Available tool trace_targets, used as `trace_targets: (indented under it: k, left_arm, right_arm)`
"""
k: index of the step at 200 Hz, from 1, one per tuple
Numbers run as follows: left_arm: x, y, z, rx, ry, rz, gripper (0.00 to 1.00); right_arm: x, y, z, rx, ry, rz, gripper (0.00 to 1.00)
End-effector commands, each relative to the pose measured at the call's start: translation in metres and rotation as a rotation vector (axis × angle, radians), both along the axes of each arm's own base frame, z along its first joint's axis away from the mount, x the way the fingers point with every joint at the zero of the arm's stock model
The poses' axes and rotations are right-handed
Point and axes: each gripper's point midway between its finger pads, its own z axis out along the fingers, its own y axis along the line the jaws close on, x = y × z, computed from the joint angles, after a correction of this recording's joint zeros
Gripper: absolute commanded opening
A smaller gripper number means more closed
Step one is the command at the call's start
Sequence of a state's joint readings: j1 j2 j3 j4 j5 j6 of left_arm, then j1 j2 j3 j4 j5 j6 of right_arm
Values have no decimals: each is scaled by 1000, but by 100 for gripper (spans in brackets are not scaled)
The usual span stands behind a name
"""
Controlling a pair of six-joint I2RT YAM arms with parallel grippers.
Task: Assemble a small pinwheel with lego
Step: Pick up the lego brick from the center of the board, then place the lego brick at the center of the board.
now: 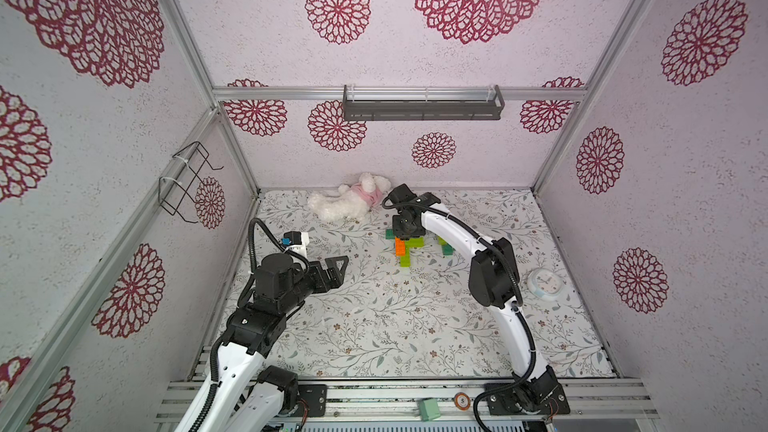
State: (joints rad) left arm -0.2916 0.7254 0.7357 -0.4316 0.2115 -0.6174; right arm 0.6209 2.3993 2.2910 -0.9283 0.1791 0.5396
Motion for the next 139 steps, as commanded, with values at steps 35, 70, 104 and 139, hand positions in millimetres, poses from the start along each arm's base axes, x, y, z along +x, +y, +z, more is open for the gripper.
trace_targets:
  k: [35, 70, 104, 139]
  left_arm:
    - [1, 4, 1, -3, -18, 15, 97]
    - [1, 4, 1, -3, -19, 17, 97]
    - [1, 5, 0, -4, -18, 19, 97]
    - [3, 5, 0, -8, -18, 24, 97]
  right_arm:
    - [18, -18, 2, -33, 4, -20, 25]
    - [21, -19, -9, -22, 22, -30, 25]
    - [22, -18, -7, -16, 16, -26, 40]
    - [29, -16, 27, 12, -63, -7, 65]
